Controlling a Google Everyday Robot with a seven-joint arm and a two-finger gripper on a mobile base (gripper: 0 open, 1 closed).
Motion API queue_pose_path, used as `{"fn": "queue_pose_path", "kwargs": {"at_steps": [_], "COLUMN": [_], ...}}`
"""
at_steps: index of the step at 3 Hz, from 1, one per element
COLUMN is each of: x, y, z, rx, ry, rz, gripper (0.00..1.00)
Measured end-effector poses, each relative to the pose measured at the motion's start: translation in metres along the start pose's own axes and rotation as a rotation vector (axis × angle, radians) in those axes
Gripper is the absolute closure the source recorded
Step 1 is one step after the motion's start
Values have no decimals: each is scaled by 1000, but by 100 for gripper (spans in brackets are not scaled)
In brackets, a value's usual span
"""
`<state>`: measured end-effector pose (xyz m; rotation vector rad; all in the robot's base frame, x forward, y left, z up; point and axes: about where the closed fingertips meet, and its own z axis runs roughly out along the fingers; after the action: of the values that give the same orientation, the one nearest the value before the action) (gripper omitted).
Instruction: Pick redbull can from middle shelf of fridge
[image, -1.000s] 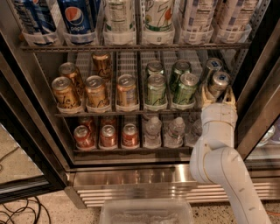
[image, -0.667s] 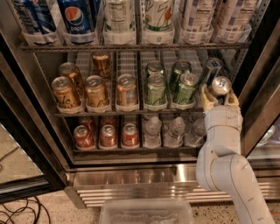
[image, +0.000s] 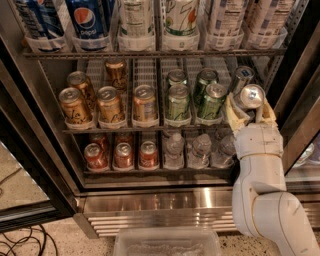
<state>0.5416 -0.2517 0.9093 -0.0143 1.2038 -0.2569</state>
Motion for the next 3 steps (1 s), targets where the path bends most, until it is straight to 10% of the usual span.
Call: {"fn": "queue_pose_path", "kwargs": {"at_steps": [2, 3], "x": [-50, -26], "y": [13, -19], "z": [-41, -65], "rx": [-208, -260], "ry": [-57, 40], "rz": [-51, -82], "gripper": [100, 100]}}
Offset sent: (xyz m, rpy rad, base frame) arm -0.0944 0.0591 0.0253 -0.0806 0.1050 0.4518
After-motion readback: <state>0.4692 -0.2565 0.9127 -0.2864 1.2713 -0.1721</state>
